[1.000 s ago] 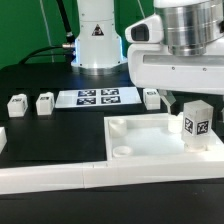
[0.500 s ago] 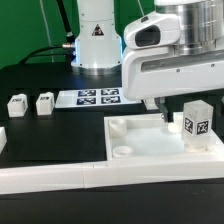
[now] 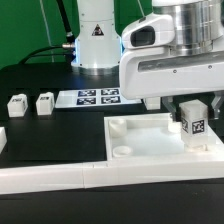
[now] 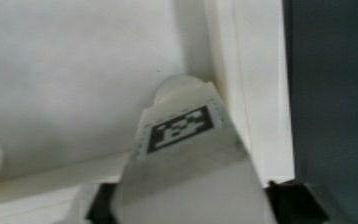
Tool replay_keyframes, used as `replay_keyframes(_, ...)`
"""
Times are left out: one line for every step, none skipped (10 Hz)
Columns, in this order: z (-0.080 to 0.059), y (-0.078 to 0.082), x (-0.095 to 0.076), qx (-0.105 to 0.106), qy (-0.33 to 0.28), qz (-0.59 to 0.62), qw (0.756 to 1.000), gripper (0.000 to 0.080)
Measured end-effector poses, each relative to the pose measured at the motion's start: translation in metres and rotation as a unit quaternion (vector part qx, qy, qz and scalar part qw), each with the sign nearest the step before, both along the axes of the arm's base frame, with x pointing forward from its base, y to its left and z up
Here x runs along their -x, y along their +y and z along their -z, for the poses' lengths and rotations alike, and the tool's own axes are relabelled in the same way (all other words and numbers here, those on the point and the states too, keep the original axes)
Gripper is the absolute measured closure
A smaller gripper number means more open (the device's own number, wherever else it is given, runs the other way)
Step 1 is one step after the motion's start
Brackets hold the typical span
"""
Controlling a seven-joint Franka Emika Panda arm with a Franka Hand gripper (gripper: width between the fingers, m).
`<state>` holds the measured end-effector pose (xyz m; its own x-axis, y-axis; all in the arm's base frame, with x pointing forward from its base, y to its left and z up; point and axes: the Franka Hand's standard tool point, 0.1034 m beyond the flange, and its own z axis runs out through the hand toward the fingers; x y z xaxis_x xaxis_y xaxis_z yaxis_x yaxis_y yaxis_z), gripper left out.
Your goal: Assemble square table
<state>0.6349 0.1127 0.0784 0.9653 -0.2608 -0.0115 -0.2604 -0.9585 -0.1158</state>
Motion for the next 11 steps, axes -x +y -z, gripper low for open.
replay_keyframes(0.0004,-0.0003,0.0003,-0.001,0.007,0.055,0.998,0.0509)
replay_keyframes(0.0007,-0.0009,0.0005,-0.001,0.013,0.117,0.993,0.0509)
replay_keyframes(0.0013,-0.0017,0.001,-0.008,0.023,0.191,0.981,0.0509)
replay_keyframes(0.0019,-0.0024,0.0017,-0.014,0.035,0.276,0.96,0.0509)
replay_keyframes(0.0024,-0.0018,0.0024,-0.019,0.047,0.362,0.931,0.0509)
replay_keyframes(0.0028,-0.0019,0.0031,-0.024,0.056,0.436,0.898,0.0509)
replay_keyframes(0.003,-0.002,0.0038,-0.03,0.057,0.477,0.877,0.0509)
replay_keyframes(0.0032,-0.002,0.0055,-0.036,0.059,0.532,0.844,0.0509)
replay_keyframes(0.0029,-0.0002,0.0058,-0.033,0.06,0.554,0.83,0.0509)
replay_keyframes(0.003,-0.0007,0.0058,-0.033,0.059,0.544,0.837,0.049)
replay_keyframes(0.0048,0.0007,0.0071,-0.027,0.054,0.504,0.862,0.049)
